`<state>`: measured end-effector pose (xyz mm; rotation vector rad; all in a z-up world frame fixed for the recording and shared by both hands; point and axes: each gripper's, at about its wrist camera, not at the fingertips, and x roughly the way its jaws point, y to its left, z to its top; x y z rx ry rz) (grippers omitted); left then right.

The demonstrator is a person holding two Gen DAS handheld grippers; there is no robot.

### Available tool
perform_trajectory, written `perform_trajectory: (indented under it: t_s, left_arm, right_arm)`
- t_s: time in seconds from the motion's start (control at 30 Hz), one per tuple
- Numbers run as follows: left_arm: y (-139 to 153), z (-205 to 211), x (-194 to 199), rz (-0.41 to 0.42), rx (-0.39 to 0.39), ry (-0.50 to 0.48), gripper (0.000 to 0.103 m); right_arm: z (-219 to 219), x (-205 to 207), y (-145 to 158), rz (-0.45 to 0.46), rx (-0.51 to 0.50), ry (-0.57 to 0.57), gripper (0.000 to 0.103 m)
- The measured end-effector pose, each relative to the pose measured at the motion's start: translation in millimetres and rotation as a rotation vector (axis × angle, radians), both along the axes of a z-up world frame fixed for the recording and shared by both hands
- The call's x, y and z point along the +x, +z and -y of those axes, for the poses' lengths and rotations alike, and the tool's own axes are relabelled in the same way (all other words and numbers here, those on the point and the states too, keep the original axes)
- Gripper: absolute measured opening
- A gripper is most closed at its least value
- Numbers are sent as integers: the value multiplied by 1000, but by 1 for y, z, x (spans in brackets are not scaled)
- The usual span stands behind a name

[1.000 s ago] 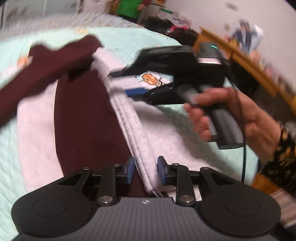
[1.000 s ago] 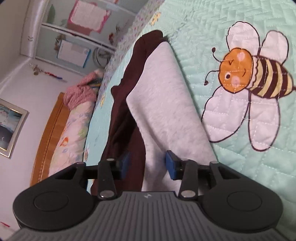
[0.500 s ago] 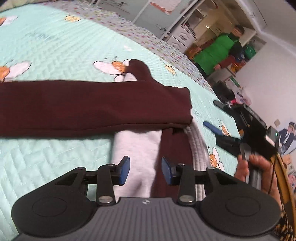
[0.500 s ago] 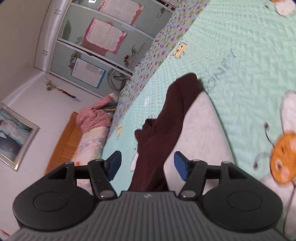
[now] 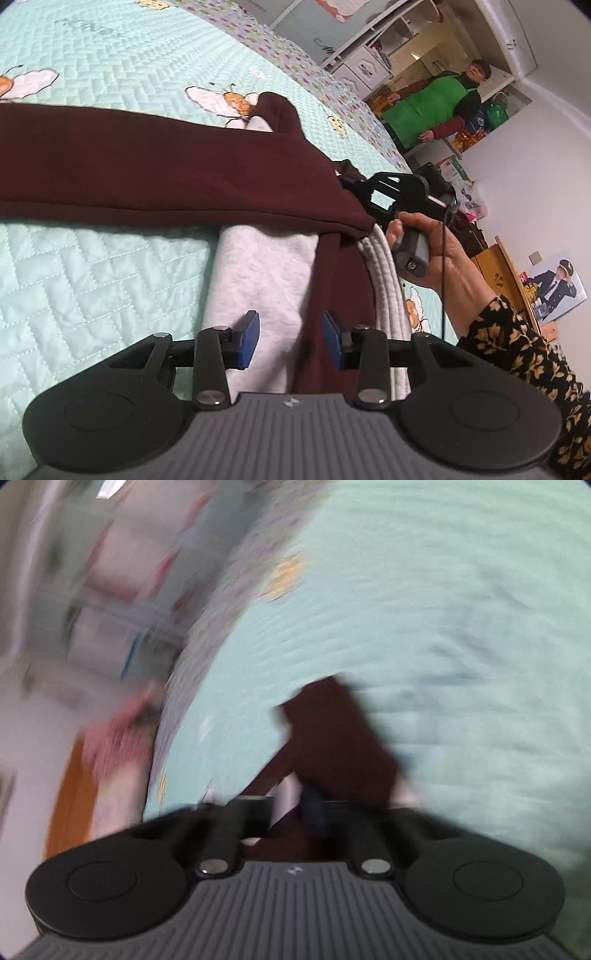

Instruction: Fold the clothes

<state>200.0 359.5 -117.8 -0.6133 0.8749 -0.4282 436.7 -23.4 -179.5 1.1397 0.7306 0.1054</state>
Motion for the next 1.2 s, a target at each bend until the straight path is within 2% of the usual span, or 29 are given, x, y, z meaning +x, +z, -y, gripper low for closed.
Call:
perform_trajectory:
  t_s: [0.07, 0.13, 0.2, 0.23, 0.3, 0.33, 0.37, 0.4, 0.43, 0.47, 0.5, 0.53, 0.63, 0.73, 0.87, 0.93, 1.03, 1.2]
  left_arm:
    - [0, -5, -2, 2, -3, 0, 40]
    - [2, -11, -4, 7, 0, 21, 40]
    - [4, -19, -7, 11, -11, 55, 40]
    - [5, -25, -9, 17, -14, 83, 40]
    - [8, -35, -14, 29, -20, 139, 41]
    - [9, -40, -16, 35, -23, 168, 41]
    - [8, -46, -18, 34, -31, 204, 41]
    - [7, -54, -21, 22, -40, 250, 41]
    - [5, -61, -25, 11, -50, 297, 41]
    - [4, -68, -28, -1, -61, 342, 41]
    - [1, -75, -33, -12, -79, 381, 41]
    - [-1, -82, -37, -17, -93, 416, 41]
    - [-4, -103, -46, -19, -97, 506, 41]
    - [-13, -123, -46, -66, -131, 608, 41]
    - [-25, -141, -49, -123, -237, 723, 42]
    - [-28, -141, -47, -125, -257, 744, 42]
    - [-28, -141, -44, -106, -240, 764, 42]
    - [-32, -144, -44, -87, -228, 804, 42]
  right_arm:
    - [8, -11, 2, 35, 58, -9, 10]
    - [13, -30, 12, 109, 112, -13, 49]
    - [12, -54, 26, 208, 196, 26, 59]
    - [9, -67, 32, 254, 237, 51, 60]
    - [1, -91, 41, 298, 263, 99, 66]
    - [-4, -97, 37, 268, 229, 109, 73]
    - [-9, -99, 29, 216, 178, 114, 76]
    - [-14, -102, 22, 164, 127, 119, 75]
    - [-19, -100, 10, 105, 72, 144, 45]
    - [-21, -101, 9, 84, 35, 156, 27]
    - [-22, -105, 13, 80, 7, 157, 22]
    - [-24, -109, 17, 77, -21, 159, 34]
    - [-34, -146, 48, 222, -21, 230, 58]
    - [-52, -196, 57, 274, 57, 325, 60]
    - [-71, -258, 39, 215, 136, 401, 60]
    - [-73, -282, 29, 200, 122, 400, 60]
    - [-70, -305, 26, 212, 83, 370, 63]
    - [-76, -300, 39, 236, 1, 385, 67]
